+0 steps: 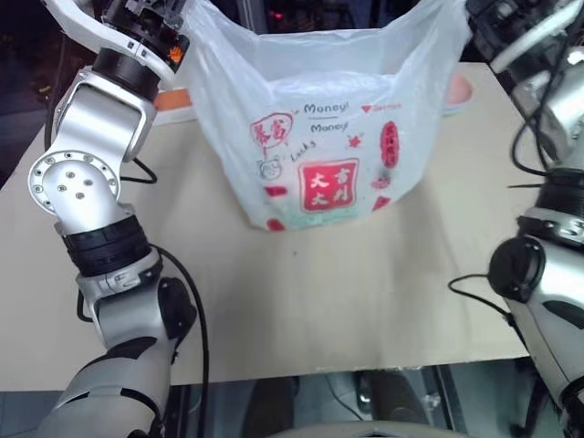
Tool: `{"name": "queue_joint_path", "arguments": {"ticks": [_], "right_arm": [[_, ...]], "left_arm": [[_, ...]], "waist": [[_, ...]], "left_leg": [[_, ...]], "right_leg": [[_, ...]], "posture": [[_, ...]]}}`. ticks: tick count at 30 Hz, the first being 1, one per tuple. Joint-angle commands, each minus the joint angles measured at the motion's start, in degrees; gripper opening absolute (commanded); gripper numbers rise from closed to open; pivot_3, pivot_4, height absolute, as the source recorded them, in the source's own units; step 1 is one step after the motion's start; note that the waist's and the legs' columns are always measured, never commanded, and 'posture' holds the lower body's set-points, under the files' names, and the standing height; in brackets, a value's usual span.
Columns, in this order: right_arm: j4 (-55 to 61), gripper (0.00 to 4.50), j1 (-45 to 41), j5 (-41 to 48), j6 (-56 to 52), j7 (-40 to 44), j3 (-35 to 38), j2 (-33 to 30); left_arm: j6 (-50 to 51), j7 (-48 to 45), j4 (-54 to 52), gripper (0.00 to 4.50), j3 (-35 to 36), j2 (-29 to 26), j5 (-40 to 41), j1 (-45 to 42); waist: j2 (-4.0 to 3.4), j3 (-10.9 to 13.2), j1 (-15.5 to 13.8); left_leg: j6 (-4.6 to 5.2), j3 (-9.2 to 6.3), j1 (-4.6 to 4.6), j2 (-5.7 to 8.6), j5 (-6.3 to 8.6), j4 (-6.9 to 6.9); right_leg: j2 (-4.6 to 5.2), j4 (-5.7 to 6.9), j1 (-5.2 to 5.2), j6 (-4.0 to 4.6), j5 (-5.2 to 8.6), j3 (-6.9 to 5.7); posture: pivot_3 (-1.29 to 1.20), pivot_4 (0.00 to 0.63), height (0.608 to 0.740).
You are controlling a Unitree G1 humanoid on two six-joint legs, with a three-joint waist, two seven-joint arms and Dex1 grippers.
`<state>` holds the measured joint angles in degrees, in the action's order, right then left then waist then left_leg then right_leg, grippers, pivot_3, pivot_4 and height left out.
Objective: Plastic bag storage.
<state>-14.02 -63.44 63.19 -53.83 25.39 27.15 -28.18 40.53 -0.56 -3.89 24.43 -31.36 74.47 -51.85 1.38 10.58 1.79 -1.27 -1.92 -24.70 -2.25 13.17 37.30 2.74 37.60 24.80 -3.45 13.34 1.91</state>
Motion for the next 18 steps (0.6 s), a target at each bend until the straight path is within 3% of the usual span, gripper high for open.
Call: {"name": "queue_joint_path", "arguments": {"ticks": [1, 5, 7, 11, 16, 18], "right_arm": [[10.19, 4.39, 12.15, 2.12, -10.09, 12.01, -4.65, -9.25], [20.24, 4.39, 30.60, -5.16, -6.71, 24.34, -12.30, -19.05], [21.67, 4.39, 38.44, -13.86, 1.76, 27.54, -16.14, -22.45], [15.91, 4.39, 50.41, -30.30, 31.35, 33.34, -15.54, -21.62], [10.36, 4.39, 56.15, -30.27, 37.07, 40.11, -11.38, -22.60], [9.17, 4.39, 56.49, -29.84, 36.74, 41.98, -10.58, -23.08]], "left_arm": [[8.00, -4.76, -4.85, 2.07, 4.41, -6.06, 6.36, 10.32], [13.24, -14.23, -10.65, 2.07, 8.43, -12.85, 5.19, 30.43], [12.75, -18.31, -13.30, 2.07, 10.16, -14.17, 1.84, 40.27], [3.51, -29.08, -23.54, 2.07, 9.97, -16.44, -17.22, 64.65], [-5.18, -35.45, -31.11, 2.07, 11.33, -9.45, -27.03, 85.42], [-8.43, -37.55, -32.01, 2.07, 10.82, -7.73, -29.96, 88.78]], "waist": [[-0.02, -0.04, 0.22], [-0.07, -0.01, 0.89], [-0.07, 0.01, 0.77], [-0.01, -0.02, 0.49], [0.03, -0.04, 0.33], [0.08, -0.06, 0.35]], "left_leg": [[0.03, 0.02, 0.03, 0.00, 0.02, -0.06], [0.12, 0.17, 0.02, -0.01, 0.08, -0.12], [0.31, 0.21, 0.08, -0.01, 0.19, -0.08], [0.31, 0.43, 0.50, 0.00, 0.20, 0.03], [0.30, 0.61, 1.11, -0.04, 0.19, 0.15], [0.29, 0.65, 1.32, -0.05, 0.19, 0.19]], "right_leg": [[0.02, -0.14, -0.07, 0.00, 0.00, 0.00], [0.01, -0.07, 0.14, -0.02, 0.01, 0.26], [0.00, -0.16, 0.18, 0.01, 0.05, 0.33], [-0.04, 0.03, -0.06, 0.00, 0.07, 0.53], [-0.04, 0.03, -0.56, 0.05, 0.31, 0.72], [-0.03, 0.02, -0.79, 0.05, 0.31, 0.76]], "posture": [[0.00, 0.150, 0.740], [0.00, 0.150, 0.740], [0.00, 0.150, 0.740], [0.00, 0.150, 0.740], [0.00, 0.150, 0.740], [0.00, 0.150, 0.740]]}}
